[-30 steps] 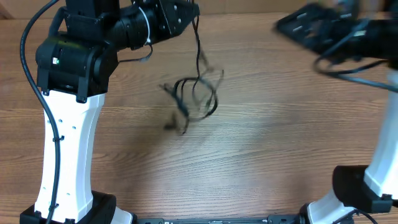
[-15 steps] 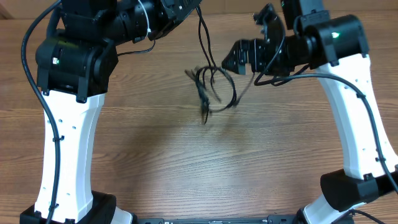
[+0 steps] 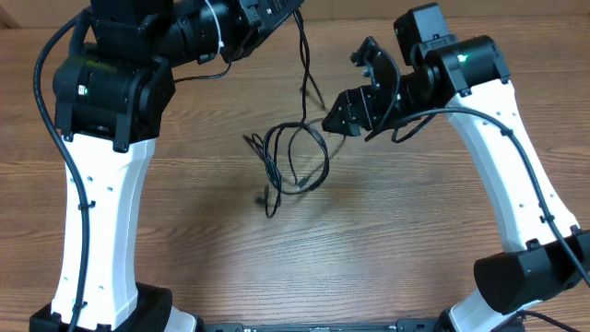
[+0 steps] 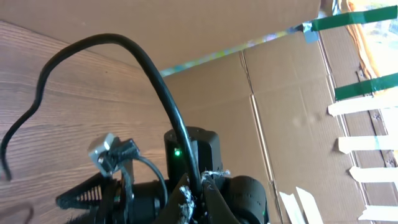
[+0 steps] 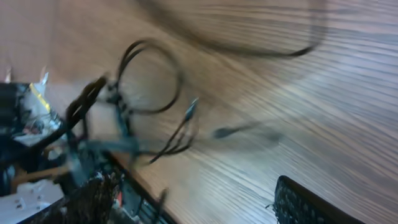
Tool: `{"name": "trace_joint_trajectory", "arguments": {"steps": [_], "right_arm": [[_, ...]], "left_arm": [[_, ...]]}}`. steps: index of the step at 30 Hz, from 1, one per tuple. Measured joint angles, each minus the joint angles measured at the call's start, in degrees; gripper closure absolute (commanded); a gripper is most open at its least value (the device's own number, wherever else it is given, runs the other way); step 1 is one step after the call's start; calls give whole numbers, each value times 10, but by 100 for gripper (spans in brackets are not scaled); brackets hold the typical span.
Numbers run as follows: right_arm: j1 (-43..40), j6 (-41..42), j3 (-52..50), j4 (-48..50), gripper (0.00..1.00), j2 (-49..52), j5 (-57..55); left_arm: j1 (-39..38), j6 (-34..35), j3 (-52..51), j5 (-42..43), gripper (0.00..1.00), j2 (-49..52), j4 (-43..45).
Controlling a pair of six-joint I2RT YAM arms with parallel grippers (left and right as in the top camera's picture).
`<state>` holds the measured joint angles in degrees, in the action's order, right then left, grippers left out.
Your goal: Untangle cables
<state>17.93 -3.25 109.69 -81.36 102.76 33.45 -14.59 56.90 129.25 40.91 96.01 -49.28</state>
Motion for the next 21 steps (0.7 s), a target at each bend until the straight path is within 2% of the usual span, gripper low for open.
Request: {"name": "trace_joint_trajectory", "arguments": {"steps": [3,6,12,16,18,21], "right_arm": [[8,-6,0,0,20,0,14],[10,-9,0,0,28,0,38],[13,-24,0,-7,26,0,64],[21,-33,0,-3,32,0,60],[25,-34,-1,6,41,0,46],[27,-31,-13,19,75,0,25]], "left_arm": [[0,0,0,-8,96,0,-3],[0,-1,0,-18,96,0,-5],[0,-1,0,-28,96,0,-5],[0,2,0,-28,96,0,-5],[0,8,0,-27,96,0,-4],[0,24,0,-17,96,0,3]]}}
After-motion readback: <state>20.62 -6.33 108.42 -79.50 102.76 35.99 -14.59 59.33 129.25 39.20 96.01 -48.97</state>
